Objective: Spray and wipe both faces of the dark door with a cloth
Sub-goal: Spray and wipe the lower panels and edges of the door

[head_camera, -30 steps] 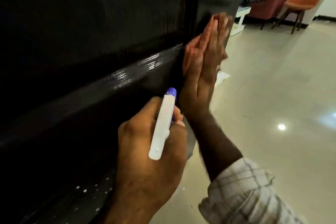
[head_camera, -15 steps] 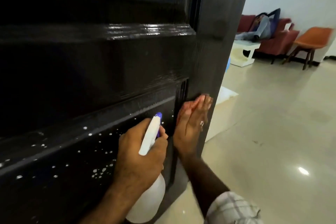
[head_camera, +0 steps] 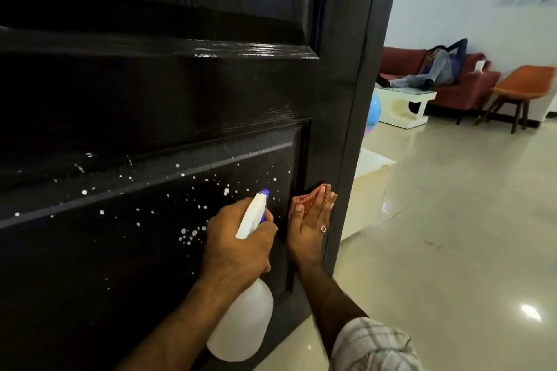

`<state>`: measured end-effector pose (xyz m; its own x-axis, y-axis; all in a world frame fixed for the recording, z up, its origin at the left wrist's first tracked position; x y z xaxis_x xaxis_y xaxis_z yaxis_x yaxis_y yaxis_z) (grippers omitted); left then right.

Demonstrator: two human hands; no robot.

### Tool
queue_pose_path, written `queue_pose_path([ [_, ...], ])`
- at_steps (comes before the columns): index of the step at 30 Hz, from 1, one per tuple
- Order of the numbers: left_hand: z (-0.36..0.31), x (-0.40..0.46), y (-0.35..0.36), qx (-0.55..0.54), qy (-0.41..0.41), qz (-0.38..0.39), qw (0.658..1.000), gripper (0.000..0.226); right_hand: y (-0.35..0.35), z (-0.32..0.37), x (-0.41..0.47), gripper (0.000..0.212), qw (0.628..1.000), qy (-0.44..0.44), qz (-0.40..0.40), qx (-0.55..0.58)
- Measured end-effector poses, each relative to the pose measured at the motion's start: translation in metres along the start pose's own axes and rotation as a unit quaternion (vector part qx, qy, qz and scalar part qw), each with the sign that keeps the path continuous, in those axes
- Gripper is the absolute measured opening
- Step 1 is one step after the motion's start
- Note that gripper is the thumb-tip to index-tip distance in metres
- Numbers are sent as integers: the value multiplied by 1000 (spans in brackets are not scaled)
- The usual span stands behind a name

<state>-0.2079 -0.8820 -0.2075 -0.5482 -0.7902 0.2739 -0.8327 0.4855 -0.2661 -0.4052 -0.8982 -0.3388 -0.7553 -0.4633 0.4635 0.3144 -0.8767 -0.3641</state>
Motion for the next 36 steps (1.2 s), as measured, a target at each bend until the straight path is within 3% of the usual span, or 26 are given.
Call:
queue_pose_path([
  [2, -2, 2, 8, 17, -2, 15, 1000, 15, -6, 31, 10, 74, 998, 42, 0, 48],
  [3, -5, 4, 9, 21, -1, 21, 1000, 16, -14, 52, 20, 75, 998, 20, -11, 55],
  [8, -3, 13, 15, 18, 16, 31, 999, 12, -70, 131, 110, 70, 972, -216, -95, -9],
  [12, 36, 19, 34, 15, 23, 22, 999, 9, -50, 90, 113, 69, 960, -256, -107, -31],
  [15, 90, 9, 59, 78, -10, 36, 996, 25, -31, 14, 81, 66, 964, -251, -78, -45],
  [17, 136, -4, 76, 92, -75, 51, 992, 34, -20, -41, 59, 66, 975, -217, -47, -26],
  [21, 208, -26, 94, 86, -174, 77, 978, 35, 16, -143, -16, 70, 997, -52, 42, 23],
  [23, 218, -35, 94, 82, -184, 83, 976, 21, 27, -164, -47, 78, 992, 46, 97, 69],
  [26, 236, -40, 98, 90, -180, 87, 976, 27, 24, -140, -35, 91, 977, 140, 102, 123],
  [30, 252, -40, 113, 70, -206, 82, 972, 16, -8, -51, 36, 72, 995, -13, -25, 101],
  [32, 262, -40, 120, 62, -202, 68, 975, 22, -8, -38, 63, 80, 991, -73, -52, 97],
  [34, 270, -42, 124, 81, -194, 75, 975, 24, 7, -50, 60, 93, 992, -67, -56, 93],
  [36, 281, -43, 121, 101, -200, 83, 971, 21, 30, -84, 26, 80, 994, -61, -59, 69],
])
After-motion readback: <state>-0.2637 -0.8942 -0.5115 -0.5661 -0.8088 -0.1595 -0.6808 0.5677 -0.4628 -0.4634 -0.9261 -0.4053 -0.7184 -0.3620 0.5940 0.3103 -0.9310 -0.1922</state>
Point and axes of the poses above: each hand's wrist, its own x-axis towards the middle knuckle, its own y-axis out of the palm, z = x × y, the point moved 1 cm from there along x, towards the middle knuckle, and after that the axes turned 6 degrees about z, right-handed, at the moved point
